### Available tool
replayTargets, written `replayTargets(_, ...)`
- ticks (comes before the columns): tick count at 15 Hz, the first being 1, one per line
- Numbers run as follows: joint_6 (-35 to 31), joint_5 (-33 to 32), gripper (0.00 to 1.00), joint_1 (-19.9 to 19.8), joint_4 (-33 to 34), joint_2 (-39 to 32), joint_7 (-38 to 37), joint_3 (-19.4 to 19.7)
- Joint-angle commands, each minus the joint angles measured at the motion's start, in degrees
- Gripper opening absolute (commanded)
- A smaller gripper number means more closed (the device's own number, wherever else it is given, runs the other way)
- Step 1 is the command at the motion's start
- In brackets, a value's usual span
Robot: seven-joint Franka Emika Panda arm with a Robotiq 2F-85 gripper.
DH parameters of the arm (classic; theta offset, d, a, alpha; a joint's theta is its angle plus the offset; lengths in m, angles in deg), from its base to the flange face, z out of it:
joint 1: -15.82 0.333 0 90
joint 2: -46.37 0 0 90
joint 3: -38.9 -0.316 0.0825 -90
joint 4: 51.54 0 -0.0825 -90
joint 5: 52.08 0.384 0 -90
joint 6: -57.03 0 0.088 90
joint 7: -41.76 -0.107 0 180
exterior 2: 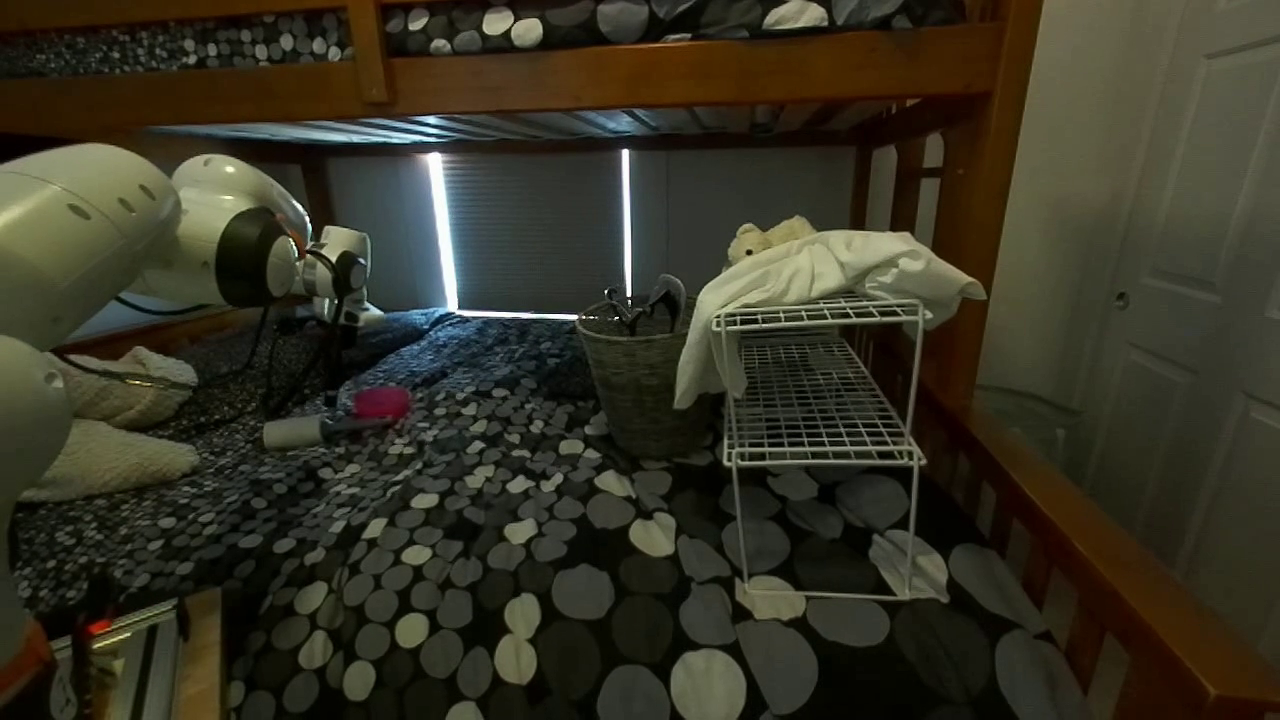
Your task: Put the lint roller in the basket.
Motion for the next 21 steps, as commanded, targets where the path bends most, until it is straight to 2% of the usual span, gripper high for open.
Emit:
replayTargets(1, -0.9, -0.4, 1.0, 1.3, 4.1, -4.6, -3.2, 1.2)
replayTargets(5, -5.0, -1.1, 0.91, 2.5, 8.0, -9.0, -3.8, 1.9)
replayTargets(6, -5.3, -1.4, 0.9, 2.8, 8.9, -9.8, -3.7, 2.1)
replayTargets(7, -5.5, -1.7, 0.83, 3.3, 9.7, -10.5, -3.7, 2.3)
replayTargets(9, -5.2, -2.6, 0.81, 4.1, 11.3, -11.8, -3.9, 3.3)
replayTargets(10, -4.8, -3.3, 0.62, 4.7, 12.2, -12.5, -4.0, 3.9)
replayTargets(12, -4.2, -4.0, 0.53, 5.3, 13.4, -13.6, -3.9, 4.6)
replayTargets(14, -4.0, -4.5, 0.35, 5.7, 14.1, -14.1, -4.0, 5.2)
replayTargets(18, -4.3, -4.6, 0.05, 5.7, 14.8, -13.7, -5.1, 5.9)
replayTargets(21, -4.2, -3.5, 0.06, 4.6, 14.7, -11.6, -5.2, 4.9)
